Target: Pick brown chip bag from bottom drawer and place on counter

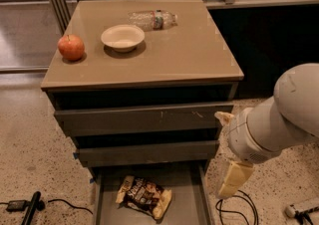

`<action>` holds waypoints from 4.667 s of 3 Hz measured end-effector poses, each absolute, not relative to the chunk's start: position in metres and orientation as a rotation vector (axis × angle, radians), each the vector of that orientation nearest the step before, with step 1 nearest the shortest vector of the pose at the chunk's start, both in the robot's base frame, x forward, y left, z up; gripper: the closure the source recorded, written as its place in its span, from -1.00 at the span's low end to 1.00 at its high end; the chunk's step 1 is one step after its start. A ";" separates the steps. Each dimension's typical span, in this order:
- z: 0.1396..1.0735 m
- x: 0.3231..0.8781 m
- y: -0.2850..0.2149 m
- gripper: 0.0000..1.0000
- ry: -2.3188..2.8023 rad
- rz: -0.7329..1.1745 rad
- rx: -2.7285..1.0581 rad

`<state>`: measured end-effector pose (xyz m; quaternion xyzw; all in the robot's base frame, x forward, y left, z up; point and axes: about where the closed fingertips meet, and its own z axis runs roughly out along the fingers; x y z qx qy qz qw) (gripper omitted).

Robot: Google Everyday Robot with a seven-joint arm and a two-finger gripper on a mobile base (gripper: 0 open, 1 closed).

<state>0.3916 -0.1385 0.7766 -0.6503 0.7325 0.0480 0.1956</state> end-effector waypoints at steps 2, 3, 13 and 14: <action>0.694 0.408 -0.099 -1.00 2.139 0.184 -1.831; 0.649 0.414 -0.098 -1.00 2.203 0.196 -1.777; 0.398 0.471 -0.088 -1.00 1.869 0.471 -1.536; 0.357 0.476 -0.073 -1.00 1.877 0.614 -1.502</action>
Offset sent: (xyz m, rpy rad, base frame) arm 0.0327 0.0582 -0.1399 -0.0531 0.1256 -0.0575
